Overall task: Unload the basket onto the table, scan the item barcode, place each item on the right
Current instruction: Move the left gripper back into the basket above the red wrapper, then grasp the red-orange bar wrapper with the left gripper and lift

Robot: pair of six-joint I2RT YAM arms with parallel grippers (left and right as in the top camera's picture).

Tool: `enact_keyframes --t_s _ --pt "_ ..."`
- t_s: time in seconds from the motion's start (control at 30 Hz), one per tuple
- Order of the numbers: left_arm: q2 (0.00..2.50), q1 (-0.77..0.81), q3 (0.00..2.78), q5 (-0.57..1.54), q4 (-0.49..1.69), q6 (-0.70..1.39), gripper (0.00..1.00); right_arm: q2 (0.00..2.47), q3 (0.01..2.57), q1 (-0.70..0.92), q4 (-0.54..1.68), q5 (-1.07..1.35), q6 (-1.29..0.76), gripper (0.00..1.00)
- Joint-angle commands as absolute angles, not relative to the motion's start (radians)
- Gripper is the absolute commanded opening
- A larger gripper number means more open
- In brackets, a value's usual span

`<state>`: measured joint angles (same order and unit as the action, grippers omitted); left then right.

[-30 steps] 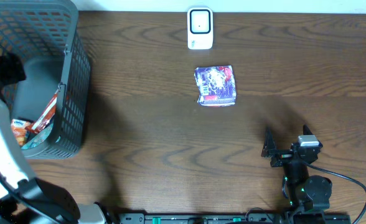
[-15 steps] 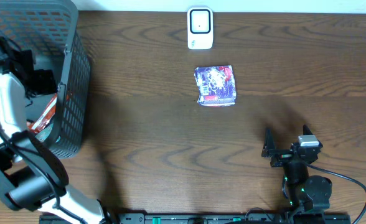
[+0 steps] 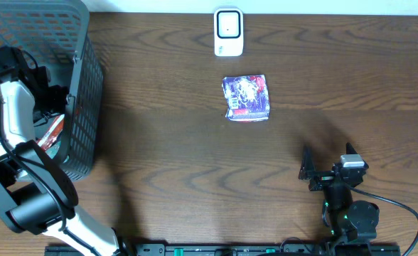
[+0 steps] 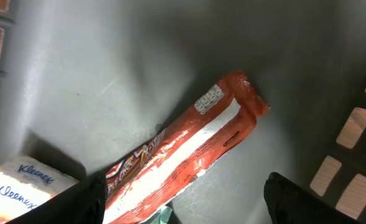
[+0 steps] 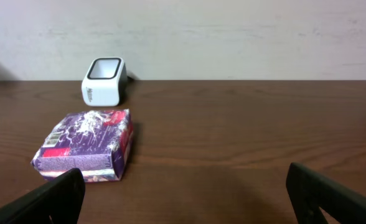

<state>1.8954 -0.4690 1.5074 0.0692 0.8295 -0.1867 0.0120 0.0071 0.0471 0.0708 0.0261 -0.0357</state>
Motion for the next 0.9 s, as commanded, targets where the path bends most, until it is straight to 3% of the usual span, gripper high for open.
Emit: enact_keyframes --t_s 0.0,0.27,0.5,0.57,0.67,0.77,0.87 --pt "1.936 -0.465 1.488 0.070 0.833 -0.170 0.80 0.007 0.006 0.040 0.075 0.021 -0.021 0.99" --pt "2.020 -0.465 1.487 0.046 0.841 -0.170 0.80 0.007 0.006 0.040 0.075 0.021 -0.021 0.99" --pt "2.106 -0.465 1.487 -0.169 0.822 -0.170 0.78 0.007 0.006 0.040 0.075 0.021 -0.021 0.99" --pt "2.115 -0.465 1.487 -0.168 0.817 -0.170 0.66 0.007 0.006 0.040 0.075 0.021 -0.021 0.99" --pt "2.117 -0.465 1.487 -0.169 0.812 -0.170 0.31 0.007 0.006 0.040 0.075 0.021 -0.021 0.99" --pt "2.110 -0.465 1.492 -0.169 0.811 -0.170 0.08 0.007 0.006 0.040 0.075 0.021 -0.021 0.99" --pt "2.090 -0.462 1.518 -0.169 0.831 -0.154 0.07 0.007 0.006 0.040 0.075 0.021 -0.021 0.99"
